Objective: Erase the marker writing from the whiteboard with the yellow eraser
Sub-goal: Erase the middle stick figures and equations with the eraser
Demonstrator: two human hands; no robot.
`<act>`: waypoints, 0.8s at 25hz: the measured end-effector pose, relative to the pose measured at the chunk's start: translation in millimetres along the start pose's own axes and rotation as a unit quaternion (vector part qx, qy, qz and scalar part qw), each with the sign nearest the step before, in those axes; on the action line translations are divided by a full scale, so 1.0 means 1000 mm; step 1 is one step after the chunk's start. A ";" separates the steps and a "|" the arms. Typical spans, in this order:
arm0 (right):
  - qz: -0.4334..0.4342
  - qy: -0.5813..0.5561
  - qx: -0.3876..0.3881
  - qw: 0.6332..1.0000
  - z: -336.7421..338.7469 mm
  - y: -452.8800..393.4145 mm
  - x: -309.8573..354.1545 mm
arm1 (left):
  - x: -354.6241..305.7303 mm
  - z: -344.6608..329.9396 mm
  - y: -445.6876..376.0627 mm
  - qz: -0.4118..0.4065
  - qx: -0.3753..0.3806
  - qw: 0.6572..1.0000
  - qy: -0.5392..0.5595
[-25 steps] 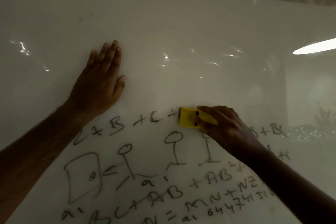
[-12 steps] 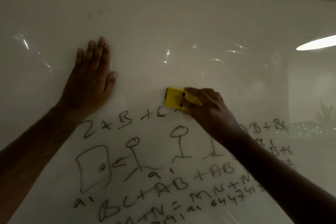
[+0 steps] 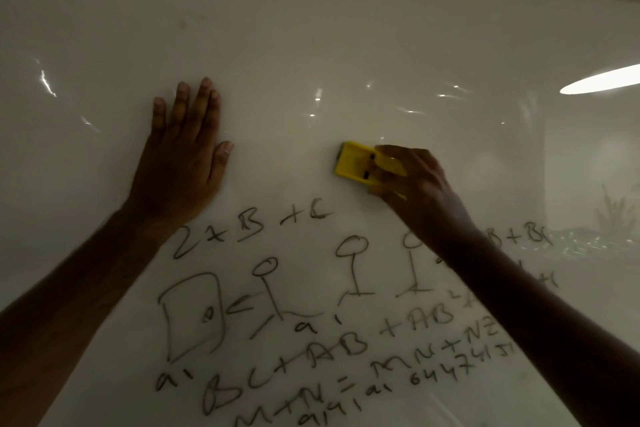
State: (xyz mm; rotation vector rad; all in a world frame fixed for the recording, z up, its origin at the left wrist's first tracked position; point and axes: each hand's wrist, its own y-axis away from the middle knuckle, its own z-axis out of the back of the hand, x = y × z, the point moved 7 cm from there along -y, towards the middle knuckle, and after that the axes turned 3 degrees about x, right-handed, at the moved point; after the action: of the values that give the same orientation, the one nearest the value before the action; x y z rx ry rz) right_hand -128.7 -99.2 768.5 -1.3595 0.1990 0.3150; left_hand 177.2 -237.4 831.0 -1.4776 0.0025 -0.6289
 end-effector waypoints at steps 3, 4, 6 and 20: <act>0.045 -0.005 0.001 0.999 -0.023 -0.005 0.047 | 0.003 0.001 0.002 -0.008 0.000 1.000 0.008; 0.063 -0.006 0.011 0.998 -0.027 0.005 0.058 | 0.005 0.002 0.004 -0.012 -0.003 1.000 0.009; 0.087 0.001 0.035 0.996 -0.028 0.033 0.061 | 0.010 0.005 0.009 -0.016 -0.005 1.000 0.010; 0.105 0.005 0.024 0.994 -0.034 0.008 0.087 | 0.028 0.007 0.025 -0.026 -0.003 1.000 0.008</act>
State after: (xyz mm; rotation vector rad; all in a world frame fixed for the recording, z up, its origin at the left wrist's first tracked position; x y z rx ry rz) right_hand -48.2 -121.4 726.7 -1.2948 0.3564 0.4770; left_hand 212.6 -242.6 819.6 -1.4826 -0.0215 -0.6830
